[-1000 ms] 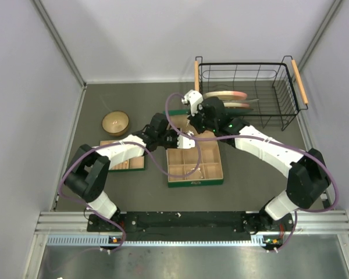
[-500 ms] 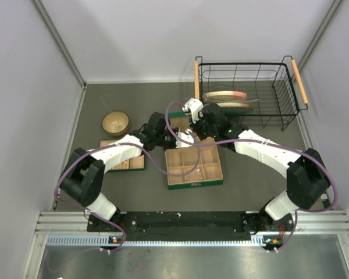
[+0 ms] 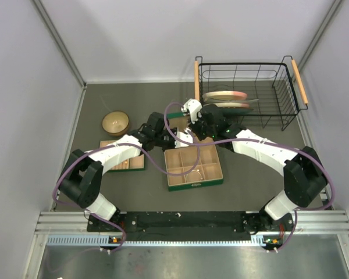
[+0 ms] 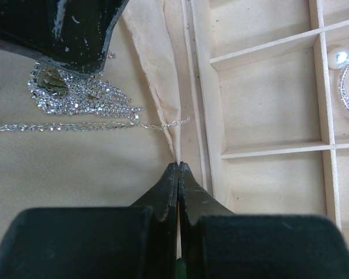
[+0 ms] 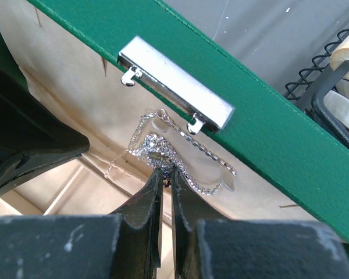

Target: Organize the mixed jewelry

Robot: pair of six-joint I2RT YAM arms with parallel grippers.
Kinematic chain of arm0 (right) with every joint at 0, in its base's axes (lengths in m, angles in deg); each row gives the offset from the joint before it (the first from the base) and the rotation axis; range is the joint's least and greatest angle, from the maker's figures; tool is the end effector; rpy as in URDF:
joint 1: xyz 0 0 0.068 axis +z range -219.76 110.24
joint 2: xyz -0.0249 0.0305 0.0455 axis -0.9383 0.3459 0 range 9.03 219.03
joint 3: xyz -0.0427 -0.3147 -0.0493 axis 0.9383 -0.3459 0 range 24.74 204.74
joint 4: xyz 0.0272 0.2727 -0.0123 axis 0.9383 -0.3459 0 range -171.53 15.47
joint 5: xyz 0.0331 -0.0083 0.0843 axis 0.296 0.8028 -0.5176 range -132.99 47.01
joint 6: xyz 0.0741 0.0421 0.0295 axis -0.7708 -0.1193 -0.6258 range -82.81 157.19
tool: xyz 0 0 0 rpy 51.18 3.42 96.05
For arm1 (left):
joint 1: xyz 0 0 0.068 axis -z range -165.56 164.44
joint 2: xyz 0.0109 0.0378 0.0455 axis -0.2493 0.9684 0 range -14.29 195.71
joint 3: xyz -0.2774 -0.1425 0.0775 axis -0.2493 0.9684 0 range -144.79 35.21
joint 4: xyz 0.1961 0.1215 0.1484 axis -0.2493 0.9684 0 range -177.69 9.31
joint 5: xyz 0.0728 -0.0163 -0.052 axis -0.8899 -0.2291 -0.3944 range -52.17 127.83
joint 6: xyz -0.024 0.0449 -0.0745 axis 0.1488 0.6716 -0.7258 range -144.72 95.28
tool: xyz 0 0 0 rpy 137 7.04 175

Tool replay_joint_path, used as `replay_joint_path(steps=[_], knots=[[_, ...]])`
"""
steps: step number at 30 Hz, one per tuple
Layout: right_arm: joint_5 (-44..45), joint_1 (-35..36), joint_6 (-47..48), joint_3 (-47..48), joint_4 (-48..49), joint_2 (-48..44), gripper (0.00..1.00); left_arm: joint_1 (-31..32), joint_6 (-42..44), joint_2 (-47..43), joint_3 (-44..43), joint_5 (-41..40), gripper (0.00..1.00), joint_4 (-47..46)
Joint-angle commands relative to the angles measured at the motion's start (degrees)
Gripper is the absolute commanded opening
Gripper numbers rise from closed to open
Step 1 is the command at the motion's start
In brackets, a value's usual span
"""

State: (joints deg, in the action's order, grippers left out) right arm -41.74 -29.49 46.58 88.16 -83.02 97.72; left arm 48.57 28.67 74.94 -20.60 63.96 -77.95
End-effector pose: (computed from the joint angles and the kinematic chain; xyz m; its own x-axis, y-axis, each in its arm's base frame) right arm 0.3070 0.2578 0.2853 -0.3150 -0.4808 -0.8183 -0.6930 0.7056 -0.1478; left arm 0.2876 -0.2380 0.2349 0.2801 0.6808 -0.6768 0.9135 0.0276 0.4058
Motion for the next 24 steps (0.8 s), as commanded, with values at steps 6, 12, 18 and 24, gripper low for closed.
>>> replay_joint_path(steps=[6,12,18,24], knots=[[1.03,-0.19,0.81,-1.63,3.74,1.67,0.00,-0.03,-1.88,-3.71,-2.81,4.02,0.00,-0.33],[0.85,-0.28,1.16,-3.12,3.83,1.58,0.04,-0.03,-2.23,-3.98,-3.07,4.28,0.00,-0.51],[0.68,-0.28,1.16,-3.30,3.74,0.97,0.20,0.06,-2.41,-3.98,-3.08,4.02,0.00,-0.60],[0.59,-0.19,0.63,-2.69,3.22,-0.35,0.29,0.06,-1.88,-3.80,-3.16,3.49,0.00,-0.51]])
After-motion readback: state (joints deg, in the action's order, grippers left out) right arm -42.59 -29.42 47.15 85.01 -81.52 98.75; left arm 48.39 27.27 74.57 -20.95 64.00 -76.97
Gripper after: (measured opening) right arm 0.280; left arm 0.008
